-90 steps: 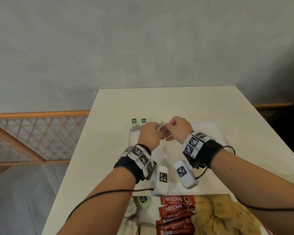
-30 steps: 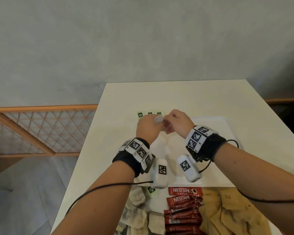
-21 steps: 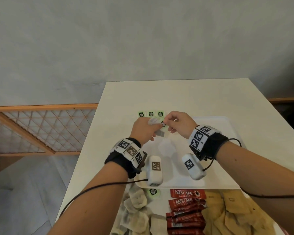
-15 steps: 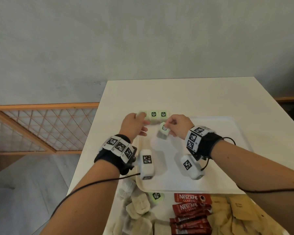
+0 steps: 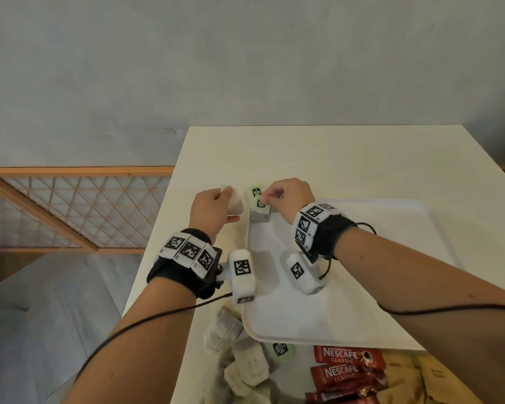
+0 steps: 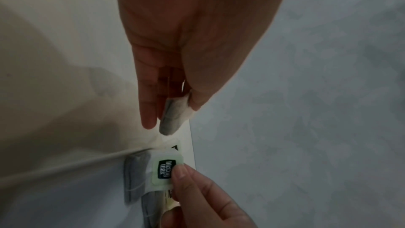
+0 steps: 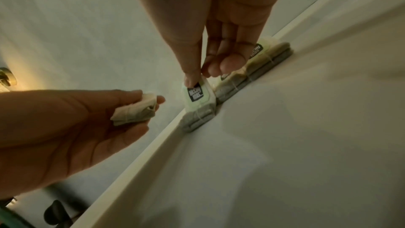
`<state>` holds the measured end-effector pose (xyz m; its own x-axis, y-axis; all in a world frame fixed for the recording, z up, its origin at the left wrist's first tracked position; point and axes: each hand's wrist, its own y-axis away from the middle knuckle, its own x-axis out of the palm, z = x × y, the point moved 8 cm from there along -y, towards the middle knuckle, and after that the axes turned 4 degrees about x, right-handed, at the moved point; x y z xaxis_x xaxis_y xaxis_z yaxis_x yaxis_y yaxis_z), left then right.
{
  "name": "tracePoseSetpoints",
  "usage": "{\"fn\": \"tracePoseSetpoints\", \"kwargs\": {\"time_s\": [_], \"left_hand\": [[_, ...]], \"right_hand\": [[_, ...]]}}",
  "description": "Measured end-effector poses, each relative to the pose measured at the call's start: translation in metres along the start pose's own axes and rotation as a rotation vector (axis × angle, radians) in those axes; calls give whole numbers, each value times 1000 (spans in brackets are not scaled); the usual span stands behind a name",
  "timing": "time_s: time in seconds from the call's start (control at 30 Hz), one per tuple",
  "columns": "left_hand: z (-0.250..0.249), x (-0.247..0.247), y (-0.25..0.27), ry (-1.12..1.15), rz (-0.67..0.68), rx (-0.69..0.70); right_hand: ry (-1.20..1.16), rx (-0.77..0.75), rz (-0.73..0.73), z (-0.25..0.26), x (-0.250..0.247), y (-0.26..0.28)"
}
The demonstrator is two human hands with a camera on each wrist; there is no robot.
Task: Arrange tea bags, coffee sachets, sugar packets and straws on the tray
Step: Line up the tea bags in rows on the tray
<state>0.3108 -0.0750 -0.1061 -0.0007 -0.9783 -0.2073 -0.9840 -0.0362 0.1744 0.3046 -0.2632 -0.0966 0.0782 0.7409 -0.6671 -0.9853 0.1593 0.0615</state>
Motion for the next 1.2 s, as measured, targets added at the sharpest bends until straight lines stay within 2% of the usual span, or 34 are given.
{"fn": "tracePoseSetpoints", "kwargs": {"time_s": [0.2,0.33,0.47,0.57,0.7,0.87,1.03,1.2], "left_hand": [[3,9,5,19,77,-30],[-5,17,13,17,152,8],[-20,33,27,98,215,33],[-29,41,32,67,207,68],[-44,48,40,-76,127,185],[-56,68,55,-6,230,170],[-65,71,61,-238,65,300],[-63,94,68,-276,166,275]], "right_hand": [[6,36,-23,3,-5,-2],[-123,50,-66,1,-17,7],[-308,28,13,6,-24,21],[-328,30,23,6,-33,31],[-398,66,15,3,-49,41],[-407,86,43,2,-63,51],[-316,119,-57,-4,-83,58],[-305,130,-70,-2,-83,60]]}}
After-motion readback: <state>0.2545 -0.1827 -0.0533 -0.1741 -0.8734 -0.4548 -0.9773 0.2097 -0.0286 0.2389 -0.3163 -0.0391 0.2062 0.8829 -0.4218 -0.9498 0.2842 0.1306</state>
